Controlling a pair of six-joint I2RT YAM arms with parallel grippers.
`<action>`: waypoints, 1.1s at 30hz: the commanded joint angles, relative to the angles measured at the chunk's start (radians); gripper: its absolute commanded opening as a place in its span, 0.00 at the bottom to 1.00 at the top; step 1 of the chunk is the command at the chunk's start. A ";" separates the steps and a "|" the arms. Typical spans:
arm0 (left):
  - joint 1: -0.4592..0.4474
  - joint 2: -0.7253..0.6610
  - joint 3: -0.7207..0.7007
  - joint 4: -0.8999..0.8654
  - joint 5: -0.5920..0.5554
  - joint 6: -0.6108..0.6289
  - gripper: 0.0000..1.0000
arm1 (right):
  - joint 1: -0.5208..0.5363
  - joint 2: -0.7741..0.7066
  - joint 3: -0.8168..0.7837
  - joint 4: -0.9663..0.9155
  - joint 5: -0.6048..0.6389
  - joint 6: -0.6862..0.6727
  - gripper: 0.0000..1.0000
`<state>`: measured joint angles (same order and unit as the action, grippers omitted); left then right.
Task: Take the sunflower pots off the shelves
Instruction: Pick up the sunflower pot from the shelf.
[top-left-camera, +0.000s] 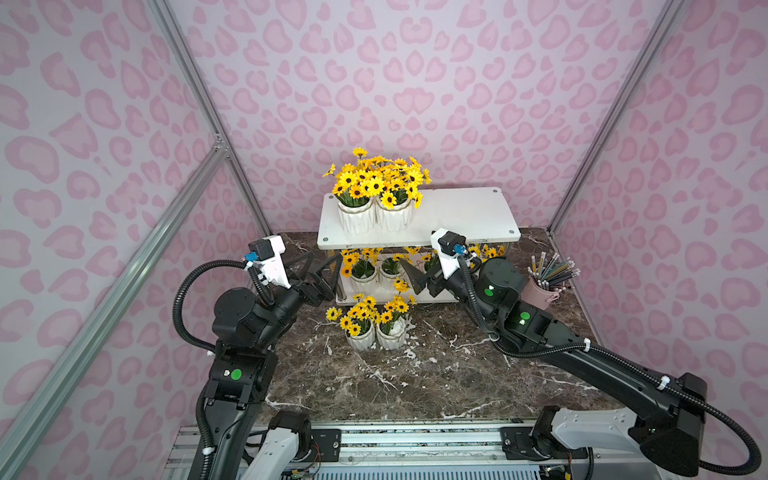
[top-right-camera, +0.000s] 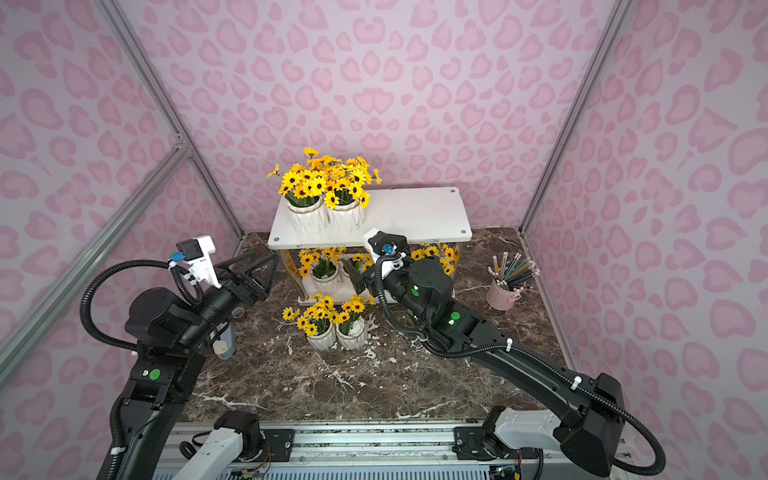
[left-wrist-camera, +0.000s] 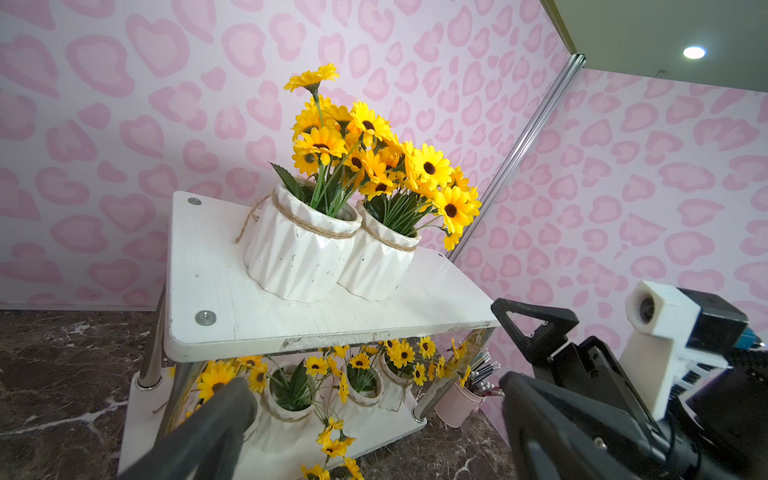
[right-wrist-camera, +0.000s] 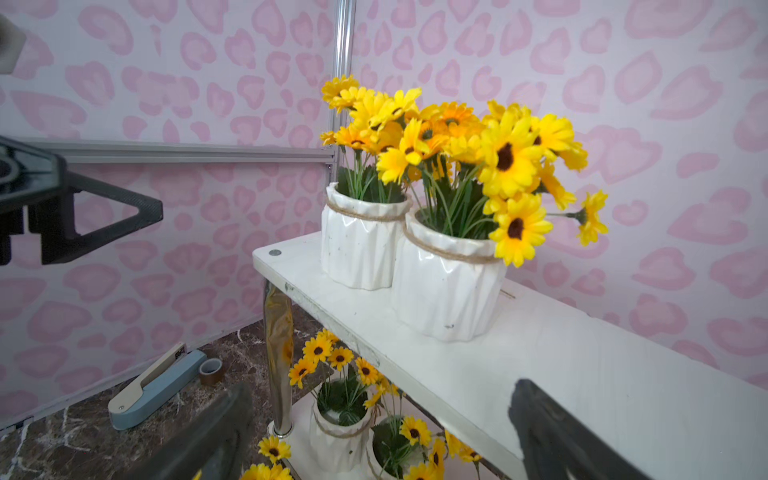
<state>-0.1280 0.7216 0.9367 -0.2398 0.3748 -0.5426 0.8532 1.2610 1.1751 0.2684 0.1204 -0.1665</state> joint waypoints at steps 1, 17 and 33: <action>0.001 -0.016 -0.008 -0.034 -0.048 0.023 0.97 | -0.012 0.041 0.068 -0.023 -0.030 -0.022 0.99; 0.001 -0.035 -0.024 -0.035 -0.050 0.018 0.97 | -0.136 0.297 0.313 -0.024 -0.099 0.020 0.99; 0.001 -0.002 -0.017 -0.027 -0.031 0.035 0.97 | -0.170 0.394 0.408 -0.032 -0.122 0.033 0.99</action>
<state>-0.1280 0.7166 0.9077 -0.2760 0.3332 -0.5228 0.6865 1.6390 1.5505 0.2085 0.0219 -0.1375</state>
